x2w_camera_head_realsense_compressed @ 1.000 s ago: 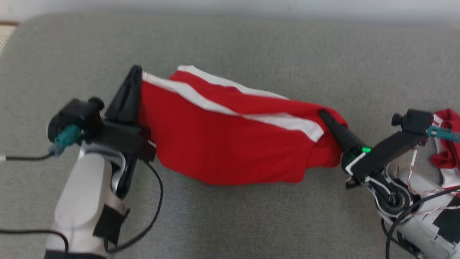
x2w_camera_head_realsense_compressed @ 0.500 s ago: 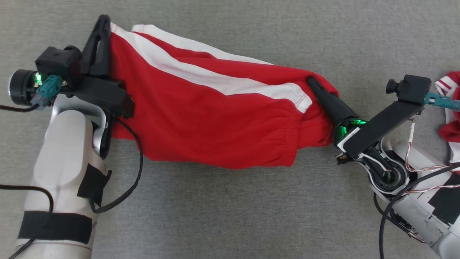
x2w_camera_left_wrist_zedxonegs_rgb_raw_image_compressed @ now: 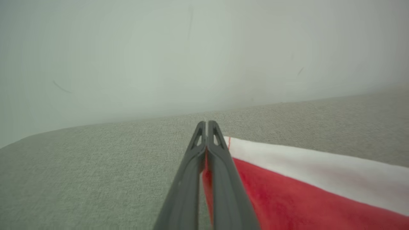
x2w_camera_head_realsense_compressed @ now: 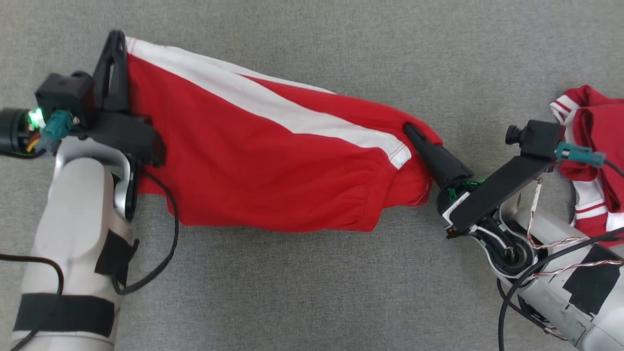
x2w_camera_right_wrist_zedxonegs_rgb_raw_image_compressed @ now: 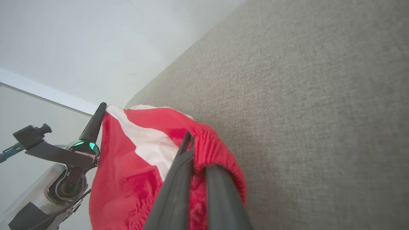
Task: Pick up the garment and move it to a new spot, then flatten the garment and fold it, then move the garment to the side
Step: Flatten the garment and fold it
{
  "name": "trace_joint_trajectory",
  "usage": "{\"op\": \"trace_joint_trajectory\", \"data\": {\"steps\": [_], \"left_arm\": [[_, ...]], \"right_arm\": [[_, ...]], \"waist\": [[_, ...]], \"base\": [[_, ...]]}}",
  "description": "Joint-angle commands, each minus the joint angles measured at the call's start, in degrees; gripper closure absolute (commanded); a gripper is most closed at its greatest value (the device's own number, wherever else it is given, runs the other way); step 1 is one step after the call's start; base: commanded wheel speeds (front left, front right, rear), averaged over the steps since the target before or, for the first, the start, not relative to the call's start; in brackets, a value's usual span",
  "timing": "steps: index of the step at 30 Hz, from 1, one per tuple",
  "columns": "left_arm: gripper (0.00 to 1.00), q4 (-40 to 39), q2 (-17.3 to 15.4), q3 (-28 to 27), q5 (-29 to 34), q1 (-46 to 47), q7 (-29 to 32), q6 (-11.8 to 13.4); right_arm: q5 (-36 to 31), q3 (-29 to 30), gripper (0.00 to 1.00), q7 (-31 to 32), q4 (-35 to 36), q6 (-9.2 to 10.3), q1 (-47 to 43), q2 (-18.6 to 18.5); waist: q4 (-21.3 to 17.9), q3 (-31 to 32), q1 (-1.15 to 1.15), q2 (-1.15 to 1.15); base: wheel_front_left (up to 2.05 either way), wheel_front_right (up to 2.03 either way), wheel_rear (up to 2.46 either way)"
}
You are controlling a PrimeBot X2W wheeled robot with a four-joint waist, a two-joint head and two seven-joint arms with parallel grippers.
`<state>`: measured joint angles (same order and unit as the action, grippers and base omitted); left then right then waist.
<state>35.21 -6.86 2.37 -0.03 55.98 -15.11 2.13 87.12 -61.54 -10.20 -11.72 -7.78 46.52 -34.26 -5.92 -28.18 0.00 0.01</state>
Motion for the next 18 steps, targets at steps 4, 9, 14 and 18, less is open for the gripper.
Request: {"op": "trace_joint_trajectory", "data": {"steps": [4, 9, 14, 18], "left_arm": [[0.24, 2.44, -0.18, 0.1, -0.79, -1.96, -0.03, -0.83], [0.0, 3.23, -0.43, -0.39, -1.4, -2.89, -0.03, -0.81], [0.0, 2.29, -0.51, -1.02, -2.05, -6.16, -0.03, -0.75], [0.0, 0.77, -0.01, -1.1, -2.28, -8.94, -0.03, -1.33]], "right_arm": [[-0.97, -1.53, 0.0, -1.64, -2.89, 0.35, -0.87, 0.05], [-4.03, -2.27, 0.0, -3.67, -6.06, 0.35, -0.2, -0.33], [-9.09, -0.01, 0.0, -4.98, -11.66, 0.34, -1.36, 1.42], [-17.88, 8.17, 0.0, -4.97, -15.62, 0.34, -3.54, 2.83]], "waist": [[-0.28, 1.62, 0.0, -0.01], [-0.38, 3.15, 0.0, -0.01], [-0.6, 6.34, 0.0, -0.01], [-0.41, 8.25, 0.0, -0.01]], "base": [[0.0, 0.0, 0.0], [0.0, 0.0, 0.0], [0.0, 0.0, 0.0], [0.0, 0.0, 0.0]]}}
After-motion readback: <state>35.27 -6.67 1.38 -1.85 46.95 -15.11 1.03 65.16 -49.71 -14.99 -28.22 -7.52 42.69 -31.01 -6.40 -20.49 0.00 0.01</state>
